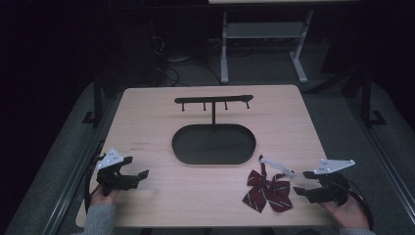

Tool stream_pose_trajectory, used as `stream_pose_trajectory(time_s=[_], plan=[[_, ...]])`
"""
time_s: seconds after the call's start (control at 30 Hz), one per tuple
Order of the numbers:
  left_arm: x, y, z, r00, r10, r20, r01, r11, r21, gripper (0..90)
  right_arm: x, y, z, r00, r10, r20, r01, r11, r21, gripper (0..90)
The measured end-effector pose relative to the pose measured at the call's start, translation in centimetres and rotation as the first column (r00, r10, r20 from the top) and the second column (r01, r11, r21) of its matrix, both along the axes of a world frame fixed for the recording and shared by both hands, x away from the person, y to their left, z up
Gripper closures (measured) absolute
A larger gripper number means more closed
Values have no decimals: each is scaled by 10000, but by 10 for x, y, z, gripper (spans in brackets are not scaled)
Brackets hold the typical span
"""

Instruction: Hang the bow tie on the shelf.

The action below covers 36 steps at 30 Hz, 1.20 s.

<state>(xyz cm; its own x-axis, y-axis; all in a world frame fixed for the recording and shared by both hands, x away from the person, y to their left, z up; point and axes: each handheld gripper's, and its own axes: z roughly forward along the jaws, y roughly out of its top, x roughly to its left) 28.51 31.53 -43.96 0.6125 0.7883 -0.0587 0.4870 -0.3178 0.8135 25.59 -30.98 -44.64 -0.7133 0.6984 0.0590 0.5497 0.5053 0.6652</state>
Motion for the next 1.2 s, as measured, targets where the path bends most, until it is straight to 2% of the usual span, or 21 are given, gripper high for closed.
stream_pose_trajectory(time_s=[0.07,0.4,0.57,0.77,0.87,1.1,1.13,1.2], plan=[[0,0,0,10000,-52,-30,52,9999,138,130,0,0,0,10000,25,21,-25,10000,-1,287],[0,-2,-1,9999,-102,27,101,9999,120,130,1,5,5,9995,248,172,-248,9997,-29,278],[0,-1,0,10000,-41,72,40,10000,89,130,5,17,8,9981,586,200,-587,9983,33,276],[1,-2,0,10000,-53,53,53,9999,95,131,7,25,9,9972,732,163,-734,9972,136,273],[1,-1,0,10000,-99,14,98,9997,220,131,10,33,10,9957,915,129,-916,9958,24,271],[2,-1,0,10000,-14,68,13,9999,114,130,18,38,13,9930,1174,130,-1170,9928,-270,320],[2,-1,0,10000,-13,54,13,9999,119,130,22,40,16,9910,1324,189,-1314,9902,-471,356],[2,-1,0,10000,-23,58,22,9999,139,130,24,41,17,9899,1404,175,-1393,9888,-537,373]])
